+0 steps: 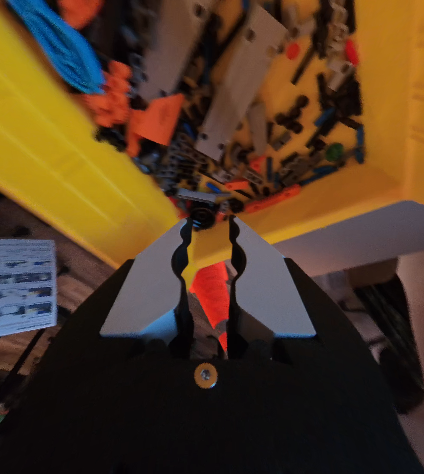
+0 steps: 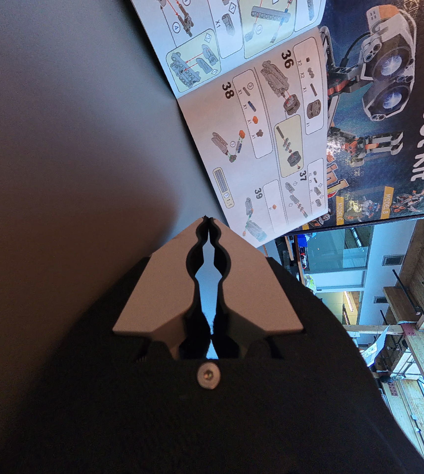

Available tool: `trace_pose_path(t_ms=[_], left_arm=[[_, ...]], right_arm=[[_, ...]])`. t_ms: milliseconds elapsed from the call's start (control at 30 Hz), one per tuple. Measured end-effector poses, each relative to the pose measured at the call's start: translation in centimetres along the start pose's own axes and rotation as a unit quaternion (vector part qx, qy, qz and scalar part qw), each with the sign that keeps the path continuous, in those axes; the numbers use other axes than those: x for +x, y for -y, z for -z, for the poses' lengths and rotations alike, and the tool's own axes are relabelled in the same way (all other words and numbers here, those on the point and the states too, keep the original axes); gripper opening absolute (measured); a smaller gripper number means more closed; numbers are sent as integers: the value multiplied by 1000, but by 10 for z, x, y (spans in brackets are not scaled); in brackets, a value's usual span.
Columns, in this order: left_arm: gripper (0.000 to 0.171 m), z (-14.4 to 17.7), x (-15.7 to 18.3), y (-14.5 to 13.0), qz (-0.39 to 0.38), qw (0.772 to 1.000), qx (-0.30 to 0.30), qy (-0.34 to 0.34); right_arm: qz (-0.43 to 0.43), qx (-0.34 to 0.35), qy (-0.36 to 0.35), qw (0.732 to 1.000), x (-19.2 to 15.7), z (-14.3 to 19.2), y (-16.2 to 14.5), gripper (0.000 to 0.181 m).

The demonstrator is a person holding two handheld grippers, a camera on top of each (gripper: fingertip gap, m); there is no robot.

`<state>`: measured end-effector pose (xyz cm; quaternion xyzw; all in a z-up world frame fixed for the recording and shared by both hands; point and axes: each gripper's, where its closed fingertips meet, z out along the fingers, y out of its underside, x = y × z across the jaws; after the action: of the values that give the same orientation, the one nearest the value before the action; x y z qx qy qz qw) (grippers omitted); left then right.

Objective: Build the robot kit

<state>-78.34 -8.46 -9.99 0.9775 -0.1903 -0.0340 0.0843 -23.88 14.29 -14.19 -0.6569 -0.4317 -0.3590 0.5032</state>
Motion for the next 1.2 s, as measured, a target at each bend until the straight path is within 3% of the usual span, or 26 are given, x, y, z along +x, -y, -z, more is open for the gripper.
trace_pose_path(t_ms=[67,100,167,233,300,400,467,533,633,700,833,933,967,1033,1133,1200], left_arm=[[43,19,-28,12,2,997,39,73],[60,34,-45,22,5,990,73,118],[88,66,-90,41,28,963,154,221],[74,74,-125,46,45,946,179,267],[65,52,-134,42,70,959,161,223],[61,15,-115,31,118,979,144,87],[52,7,-97,29,144,977,159,3],[49,-1,-88,19,166,973,155,-39],[22,-16,-79,8,176,969,153,-78],[5,-17,-71,13,178,960,189,-107],[5,-18,-71,14,165,958,221,-83],[18,-33,-61,10,138,972,175,-79],[10,-39,-65,10,133,976,163,-53],[10,-38,-74,18,122,976,181,-1],[5,-36,-65,29,121,970,207,-38],[5,-35,-64,31,103,973,206,-29]], right_arm=[[0,0,1,1000,0,0,0,0],[0,0,1,1000,0,0,0,0],[0,0,2,1000,0,0,0,0],[0,-1,1,1000,0,0,0,0],[0,-1,1,1000,0,0,0,0],[0,-2,2,1000,-1,1,0,0],[0,-2,4,1000,-1,1,0,0],[0,-4,6,1000,-1,0,0,0],[-1,-7,5,1000,-1,0,-1,0],[-2,-11,3,1000,-1,0,-2,0],[-4,-16,-3,1000,0,1,-2,0],[-6,-26,-7,1000,0,3,-4,0],[-7,-29,-7,1000,0,3,-4,0],[-8,-31,-4,999,-1,4,-5,0],[-3,-27,7,1000,-3,3,-4,0],[1,-23,10,1000,-3,4,-4,0]])
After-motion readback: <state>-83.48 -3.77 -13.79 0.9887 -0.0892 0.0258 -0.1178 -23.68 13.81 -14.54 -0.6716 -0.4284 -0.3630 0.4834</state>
